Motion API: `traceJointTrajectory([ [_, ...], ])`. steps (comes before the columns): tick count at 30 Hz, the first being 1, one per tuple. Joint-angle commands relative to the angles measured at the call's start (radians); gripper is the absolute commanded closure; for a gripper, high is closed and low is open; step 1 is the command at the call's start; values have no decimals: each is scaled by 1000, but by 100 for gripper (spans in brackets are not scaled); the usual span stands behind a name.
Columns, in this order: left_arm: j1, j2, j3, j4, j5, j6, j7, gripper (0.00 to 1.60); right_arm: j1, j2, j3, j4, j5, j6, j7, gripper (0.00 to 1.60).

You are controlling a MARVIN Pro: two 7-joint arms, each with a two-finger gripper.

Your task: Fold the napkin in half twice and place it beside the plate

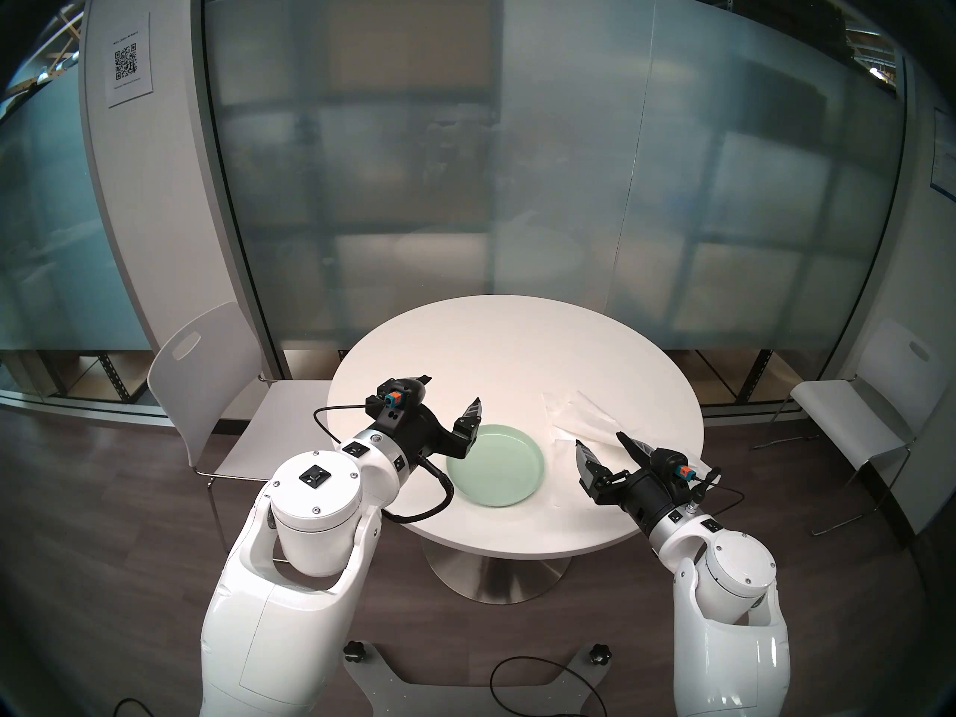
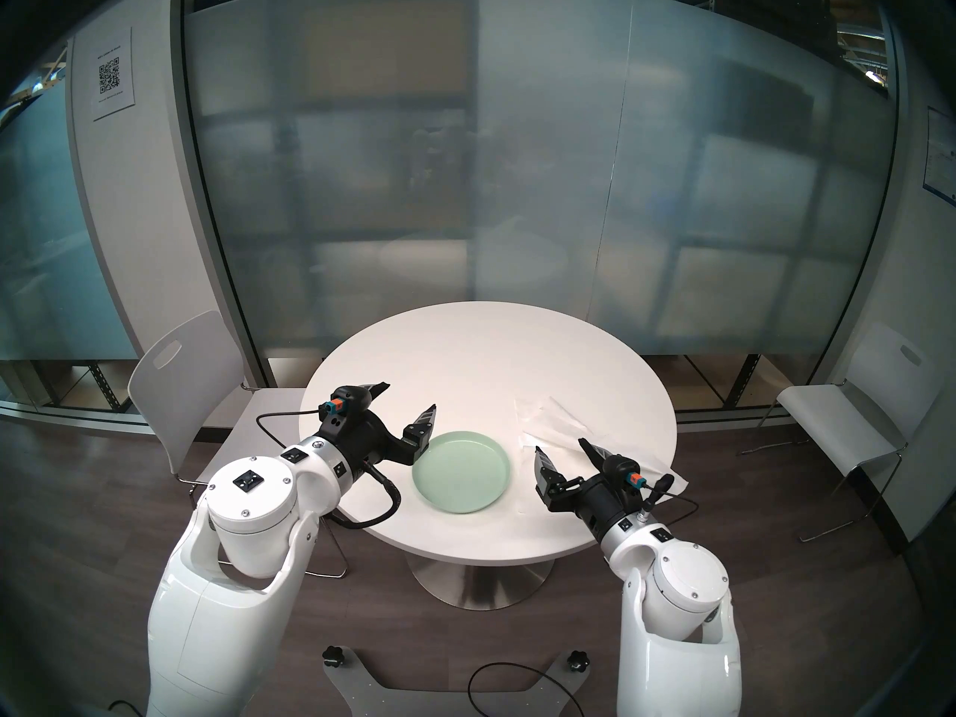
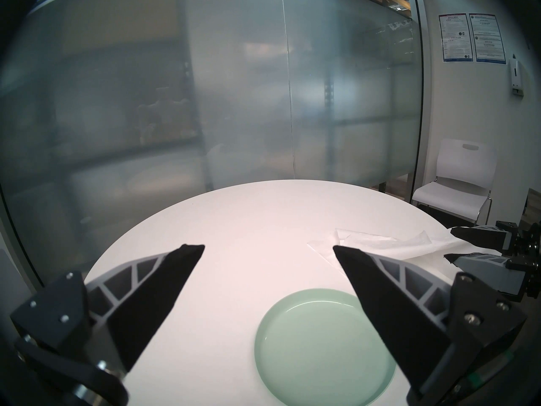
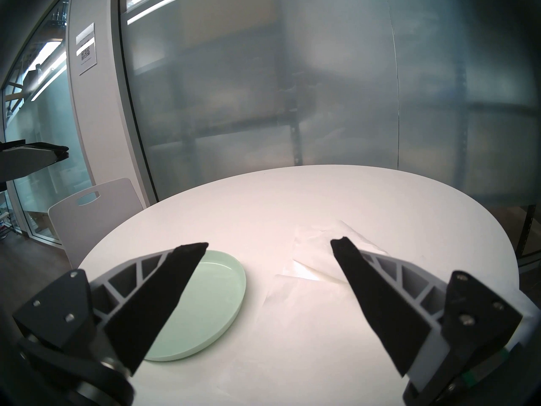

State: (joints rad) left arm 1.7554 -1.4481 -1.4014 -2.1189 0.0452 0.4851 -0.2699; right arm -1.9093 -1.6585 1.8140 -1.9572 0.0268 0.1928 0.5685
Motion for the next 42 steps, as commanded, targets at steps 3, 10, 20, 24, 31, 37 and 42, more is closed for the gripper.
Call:
traceJointTrajectory([
  [3, -2, 2, 2, -18, 1, -2, -1, 0, -13, 35, 58, -84, 23, 46, 32, 0],
  [10, -2, 3, 2, -18, 1, -2, 0, 0, -19, 40, 119, -127, 40, 86, 41, 0],
  [20, -2, 4, 2, -18, 0, -1, 1, 0, -70, -2, 224, -189, 86, 104, 32, 0],
  [24, -2, 4, 2, -18, 0, -1, 1, 0, -104, -36, 249, -214, 98, 96, 27, 0],
  [31, -2, 4, 3, -18, -1, -1, 2, 0, -152, -79, 294, -234, 123, 71, 15, 0],
  [37, -2, 5, 3, -18, -1, -1, 2, 0, -198, -118, 319, -248, 138, 68, 6, 0],
  [42, -2, 5, 3, -18, -2, -1, 2, 0, -219, -147, 329, -248, 141, 61, -11, 0],
])
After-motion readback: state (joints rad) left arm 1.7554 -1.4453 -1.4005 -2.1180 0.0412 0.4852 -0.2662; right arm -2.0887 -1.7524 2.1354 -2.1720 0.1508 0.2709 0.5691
